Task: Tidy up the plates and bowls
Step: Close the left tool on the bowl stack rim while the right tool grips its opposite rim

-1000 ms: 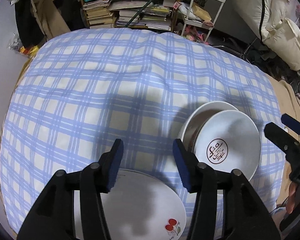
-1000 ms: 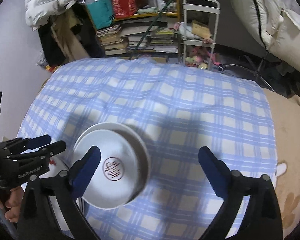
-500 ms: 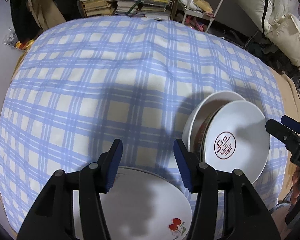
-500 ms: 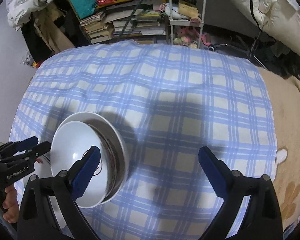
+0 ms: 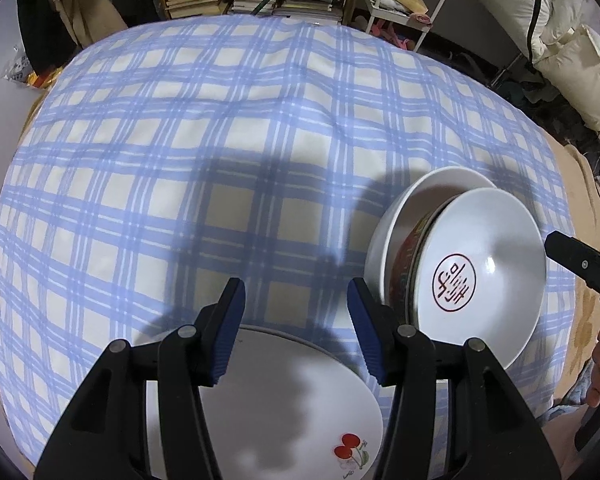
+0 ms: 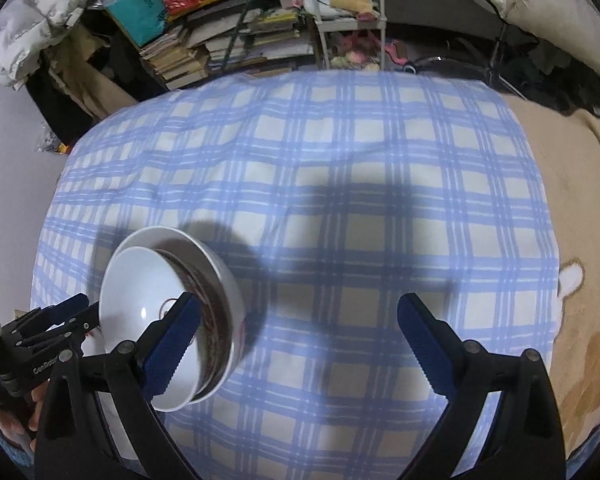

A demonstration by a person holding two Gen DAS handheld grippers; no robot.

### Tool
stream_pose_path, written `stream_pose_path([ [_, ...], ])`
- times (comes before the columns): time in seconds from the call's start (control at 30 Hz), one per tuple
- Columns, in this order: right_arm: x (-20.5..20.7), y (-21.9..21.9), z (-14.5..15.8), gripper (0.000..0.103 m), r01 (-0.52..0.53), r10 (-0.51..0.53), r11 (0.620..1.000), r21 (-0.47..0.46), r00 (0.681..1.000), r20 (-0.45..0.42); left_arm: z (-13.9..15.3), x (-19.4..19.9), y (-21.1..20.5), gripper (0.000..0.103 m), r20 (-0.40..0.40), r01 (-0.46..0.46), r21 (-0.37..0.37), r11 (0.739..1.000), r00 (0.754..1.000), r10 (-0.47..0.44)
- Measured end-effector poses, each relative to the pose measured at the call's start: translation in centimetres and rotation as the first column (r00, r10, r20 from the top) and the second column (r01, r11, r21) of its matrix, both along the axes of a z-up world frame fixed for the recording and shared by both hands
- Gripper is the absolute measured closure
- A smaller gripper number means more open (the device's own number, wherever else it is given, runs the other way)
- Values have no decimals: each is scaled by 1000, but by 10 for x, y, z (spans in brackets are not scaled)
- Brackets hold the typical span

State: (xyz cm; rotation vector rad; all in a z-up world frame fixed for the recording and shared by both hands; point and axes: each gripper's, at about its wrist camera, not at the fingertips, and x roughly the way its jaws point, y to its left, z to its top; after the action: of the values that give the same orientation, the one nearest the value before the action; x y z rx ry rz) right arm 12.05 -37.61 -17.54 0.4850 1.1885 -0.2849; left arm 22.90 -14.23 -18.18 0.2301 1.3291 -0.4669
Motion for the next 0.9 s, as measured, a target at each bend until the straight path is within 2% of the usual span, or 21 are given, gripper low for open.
stream_pose_path([
  [0.2,0,-4,-10,0,23,-22,999,23,999,-43,-5,2,-1,51,-12,-3,9,1000,1000,3],
  [0.4,0,-3,-17,0,26,-25,999,22,997,-71,5,3,2,51,-16,2,-28,1000,1000,-2],
  [0.53,0,-3,-18,0,31,-29,999,21,996,-85,15,4,7,51,-24,-4,-78,997,1000,2],
  [0.63,0,-4,-20,0,39,-36,999,35,995,-88,17,2,6,51,-15,6,-82,997,1000,-7],
  [0.77,-1,-5,-21,0,49,-45,998,45,995,-90,16,2,7,51,-68,-3,-127,992,998,-6],
  [0.9,-2,-5,-22,0,54,-48,996,65,995,-84,13,1,7,51,-88,-8,-132,991,996,-4],
])
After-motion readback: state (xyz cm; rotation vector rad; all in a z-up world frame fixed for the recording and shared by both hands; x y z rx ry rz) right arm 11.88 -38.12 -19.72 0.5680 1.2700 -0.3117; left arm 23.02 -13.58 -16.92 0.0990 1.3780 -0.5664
